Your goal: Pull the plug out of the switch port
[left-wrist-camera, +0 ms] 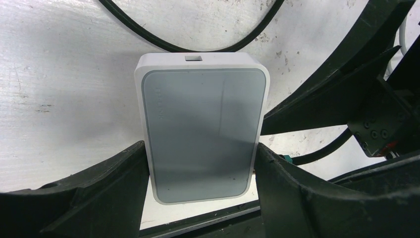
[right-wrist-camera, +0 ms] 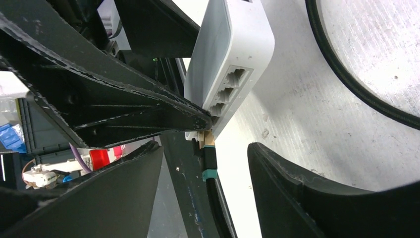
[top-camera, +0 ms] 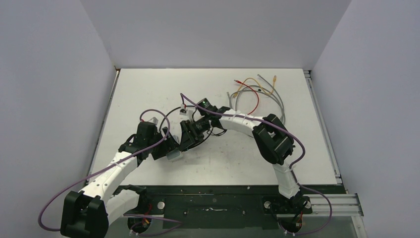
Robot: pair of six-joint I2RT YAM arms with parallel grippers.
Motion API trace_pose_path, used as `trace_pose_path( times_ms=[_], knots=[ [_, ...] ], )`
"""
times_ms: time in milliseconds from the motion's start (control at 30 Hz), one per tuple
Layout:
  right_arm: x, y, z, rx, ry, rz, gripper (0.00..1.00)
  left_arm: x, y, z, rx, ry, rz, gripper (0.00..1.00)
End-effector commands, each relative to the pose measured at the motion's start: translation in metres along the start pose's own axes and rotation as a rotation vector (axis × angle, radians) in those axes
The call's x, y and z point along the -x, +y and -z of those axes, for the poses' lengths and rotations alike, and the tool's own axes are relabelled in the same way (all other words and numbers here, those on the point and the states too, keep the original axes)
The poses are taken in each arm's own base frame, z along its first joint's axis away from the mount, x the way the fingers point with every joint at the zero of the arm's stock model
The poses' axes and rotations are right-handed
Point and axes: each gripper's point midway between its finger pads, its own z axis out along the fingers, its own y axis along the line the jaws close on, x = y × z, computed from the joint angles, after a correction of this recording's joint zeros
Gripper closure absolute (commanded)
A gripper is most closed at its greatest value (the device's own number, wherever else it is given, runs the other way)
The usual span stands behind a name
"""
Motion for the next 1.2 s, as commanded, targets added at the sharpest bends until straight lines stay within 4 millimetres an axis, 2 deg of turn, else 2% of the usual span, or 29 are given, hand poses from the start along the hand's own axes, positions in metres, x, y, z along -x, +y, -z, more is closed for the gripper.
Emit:
trace_pose_path(
  times_ms=[0,267,533,733,1000,1167],
  knots=[
    [0.005,0.011,-0.003,0.067,-0.013,0.033,0.38,0.025,-0.027,0.008,-0.087,-0.076,-0.009,1.00],
    [0.003,0.008,-0.007,0.082,-0.012,0.008,0.46,0.026,-0.028,0.008,-0.087,-0.079,-0.011,1.00],
    [0.000,0.007,-0.008,0.087,-0.007,-0.004,0.58,0.026,-0.027,0.009,-0.086,-0.079,-0.010,1.00],
    [0.000,0.006,-0.009,0.090,-0.004,-0.011,0.72,0.025,-0.026,0.009,-0.085,-0.080,-0.010,1.00],
    [-0.002,0.002,-0.011,0.083,0.002,-0.024,0.80,0.025,-0.026,0.009,-0.085,-0.079,-0.009,1.00],
    [-0.002,-0.002,-0.012,0.061,0.004,-0.032,0.94,0.025,-0.026,0.009,-0.083,-0.080,-0.009,1.00]
  ],
)
